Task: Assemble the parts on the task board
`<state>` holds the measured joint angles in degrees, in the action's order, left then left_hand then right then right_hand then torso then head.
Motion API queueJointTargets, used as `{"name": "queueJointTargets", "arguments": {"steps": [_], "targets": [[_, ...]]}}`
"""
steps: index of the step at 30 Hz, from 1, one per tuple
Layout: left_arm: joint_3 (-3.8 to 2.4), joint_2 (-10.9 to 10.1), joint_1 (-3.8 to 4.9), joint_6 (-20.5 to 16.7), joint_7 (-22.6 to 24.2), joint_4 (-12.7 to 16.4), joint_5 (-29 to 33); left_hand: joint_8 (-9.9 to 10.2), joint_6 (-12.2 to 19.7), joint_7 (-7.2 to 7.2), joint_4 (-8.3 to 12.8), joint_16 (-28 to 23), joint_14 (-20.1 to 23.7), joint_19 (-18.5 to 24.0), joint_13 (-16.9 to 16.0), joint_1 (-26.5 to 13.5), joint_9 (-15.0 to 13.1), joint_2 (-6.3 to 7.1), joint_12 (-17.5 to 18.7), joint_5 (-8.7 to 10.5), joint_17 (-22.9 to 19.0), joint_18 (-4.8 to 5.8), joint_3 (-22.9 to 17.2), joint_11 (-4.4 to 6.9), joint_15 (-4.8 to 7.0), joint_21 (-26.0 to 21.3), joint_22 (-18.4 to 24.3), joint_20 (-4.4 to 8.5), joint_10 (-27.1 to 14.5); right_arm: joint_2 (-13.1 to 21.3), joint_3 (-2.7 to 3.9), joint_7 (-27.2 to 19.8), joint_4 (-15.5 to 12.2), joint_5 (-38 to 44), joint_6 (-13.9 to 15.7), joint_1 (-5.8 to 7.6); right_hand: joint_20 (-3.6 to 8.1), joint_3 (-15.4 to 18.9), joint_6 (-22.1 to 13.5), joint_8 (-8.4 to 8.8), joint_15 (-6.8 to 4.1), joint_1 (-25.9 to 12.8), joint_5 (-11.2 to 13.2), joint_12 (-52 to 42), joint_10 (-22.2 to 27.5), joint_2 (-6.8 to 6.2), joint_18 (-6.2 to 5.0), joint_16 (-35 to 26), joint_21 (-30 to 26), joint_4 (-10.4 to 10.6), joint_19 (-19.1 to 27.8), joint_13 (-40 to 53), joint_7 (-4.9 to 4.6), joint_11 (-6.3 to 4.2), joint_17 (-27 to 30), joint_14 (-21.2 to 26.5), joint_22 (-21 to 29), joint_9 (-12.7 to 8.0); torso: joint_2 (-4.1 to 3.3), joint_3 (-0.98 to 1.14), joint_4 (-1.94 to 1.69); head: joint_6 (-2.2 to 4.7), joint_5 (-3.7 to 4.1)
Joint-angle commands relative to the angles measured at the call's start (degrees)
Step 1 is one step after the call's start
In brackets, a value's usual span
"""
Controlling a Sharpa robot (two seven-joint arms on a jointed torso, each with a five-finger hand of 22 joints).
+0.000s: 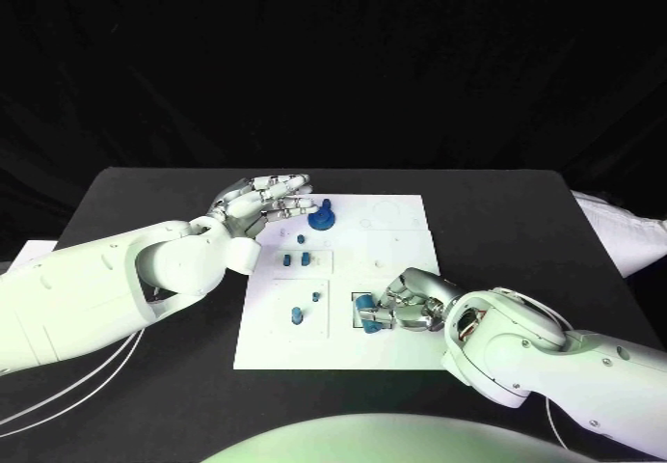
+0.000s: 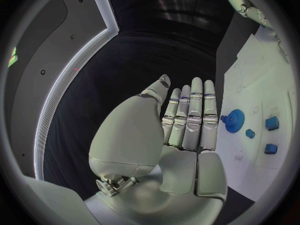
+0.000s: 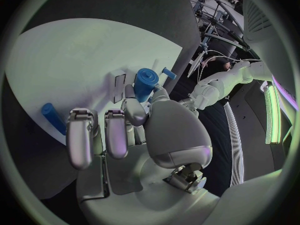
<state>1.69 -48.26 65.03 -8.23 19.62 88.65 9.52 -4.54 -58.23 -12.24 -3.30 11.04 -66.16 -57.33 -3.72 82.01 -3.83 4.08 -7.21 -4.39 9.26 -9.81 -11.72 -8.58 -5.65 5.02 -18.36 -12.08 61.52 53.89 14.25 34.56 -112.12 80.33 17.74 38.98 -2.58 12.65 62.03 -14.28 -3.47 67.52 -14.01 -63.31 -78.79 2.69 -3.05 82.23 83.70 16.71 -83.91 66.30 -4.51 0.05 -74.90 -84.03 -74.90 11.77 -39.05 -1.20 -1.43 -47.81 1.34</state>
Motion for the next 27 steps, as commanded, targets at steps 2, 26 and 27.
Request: {"name": "queueJointTargets", "arguments": {"steps": [2, 26, 27], "targets": [[-0.03, 0.1, 0.00, 1.2, 0.2, 0.1, -0.2, 0.2, 0.3, -0.01, 0.0, -0.2, -0.5, -0.4, -0.1, -0.3, 0.0, -0.19, 0.3, -0.20, -0.1, -0.74, -0.1, -0.30, -0.12, 0.3, 0.1, -0.06, -0.1, -0.2, -0.03, 0.1, 0.1, 2.3, -0.9, -0.04, 0.30, 2.1, -0.5, 0.14, -0.41, -2.4, 5.8, 1.0, 0.4, -0.58, 0.40, -0.5, -0.4, 0.0, -0.7, -0.4, -0.03, 0.02, -0.1, -3.3, -3.8, 0.4, 0.02, 0.03, 0.07, -0.04, -0.07], [-0.03, 0.1, 0.00, 1.3, 0.1, 0.1, -0.2, 0.2, 0.3, -0.01, 0.0, -0.2, -0.5, -0.4, -0.1, -0.3, 0.0, -0.19, 0.3, -0.20, -0.1, -0.74, -0.1, -0.30, -0.12, 0.3, 0.1, -0.06, -0.1, -0.6, -0.03, 0.1, -0.1, 8.8, -1.8, -0.11, 0.75, -4.1, 0.0, -0.75, -0.94, 16.1, 8.9, 3.6, 0.6, 0.66, 0.53, -0.3, -0.1, -9.8, -0.9, -0.8, 0.46, -0.60, -1.0, -3.5, -4.5, 2.7, 0.03, -0.01, 0.00, -0.30, 0.15], [-0.03, 0.1, 0.00, 1.3, 0.0, 0.1, -0.2, 0.2, 0.3, -0.01, 0.0, -0.2, -0.5, -0.4, -0.1, -0.3, 0.0, -0.19, 0.3, -0.20, -0.1, -0.74, -0.1, -0.30, -0.12, 0.3, 0.1, -0.06, -0.1, -0.6, -0.03, 0.1, -0.1, 9.0, -1.7, -0.12, 0.75, -4.2, 0.0, -0.76, -0.93, 16.1, 8.9, 3.7, 0.6, 0.67, 0.53, -0.2, -0.1, -9.8, -0.9, -0.8, 0.46, -0.60, -1.0, -3.5, -4.5, 2.7, 0.04, 0.00, 0.00, -0.30, 0.12]]}}
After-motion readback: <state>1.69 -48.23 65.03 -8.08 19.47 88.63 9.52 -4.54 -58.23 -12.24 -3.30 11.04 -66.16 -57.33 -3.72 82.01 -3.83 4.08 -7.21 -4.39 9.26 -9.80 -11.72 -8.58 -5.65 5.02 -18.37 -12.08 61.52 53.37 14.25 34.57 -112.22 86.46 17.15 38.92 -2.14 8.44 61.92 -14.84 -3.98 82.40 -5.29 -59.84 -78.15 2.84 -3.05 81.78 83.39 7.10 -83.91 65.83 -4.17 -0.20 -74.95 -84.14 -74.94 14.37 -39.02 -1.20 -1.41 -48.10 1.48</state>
